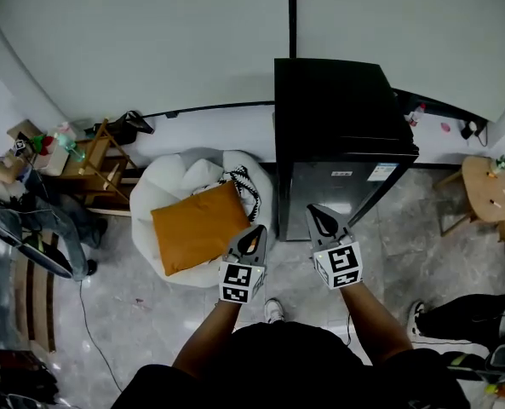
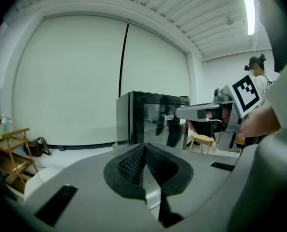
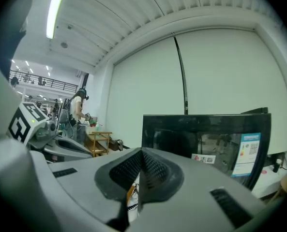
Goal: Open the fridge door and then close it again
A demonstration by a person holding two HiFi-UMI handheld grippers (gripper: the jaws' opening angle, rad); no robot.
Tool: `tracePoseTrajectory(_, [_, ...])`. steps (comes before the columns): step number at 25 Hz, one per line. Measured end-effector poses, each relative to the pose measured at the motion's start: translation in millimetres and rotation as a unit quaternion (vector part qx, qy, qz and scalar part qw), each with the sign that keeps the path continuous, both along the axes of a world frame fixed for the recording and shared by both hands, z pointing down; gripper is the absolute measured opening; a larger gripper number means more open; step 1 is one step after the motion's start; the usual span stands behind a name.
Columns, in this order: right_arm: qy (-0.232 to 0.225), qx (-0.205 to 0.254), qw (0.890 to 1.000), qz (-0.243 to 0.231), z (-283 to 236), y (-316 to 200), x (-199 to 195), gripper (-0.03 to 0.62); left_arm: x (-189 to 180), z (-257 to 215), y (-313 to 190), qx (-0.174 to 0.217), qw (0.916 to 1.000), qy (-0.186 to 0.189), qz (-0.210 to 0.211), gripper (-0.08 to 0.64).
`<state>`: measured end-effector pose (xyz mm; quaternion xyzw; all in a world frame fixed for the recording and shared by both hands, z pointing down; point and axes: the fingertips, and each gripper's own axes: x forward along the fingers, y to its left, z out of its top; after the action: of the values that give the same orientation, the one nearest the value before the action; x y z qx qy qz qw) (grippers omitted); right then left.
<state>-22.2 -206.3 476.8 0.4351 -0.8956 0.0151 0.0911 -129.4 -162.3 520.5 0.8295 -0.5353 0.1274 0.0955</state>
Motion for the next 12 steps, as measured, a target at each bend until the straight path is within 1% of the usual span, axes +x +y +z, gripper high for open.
tracePoseTrajectory(7, [0.02,-0.016,1.0,0.007,13,49,39,0.011,39,-4,25,0.003,0.9998,0.011,0.014,0.021])
tracePoseTrajectory(12, [0.022,-0.018,0.999,0.014,15,77,65,0.011,61,-7,44,0.005,0.9998,0.013,0.017,0.021])
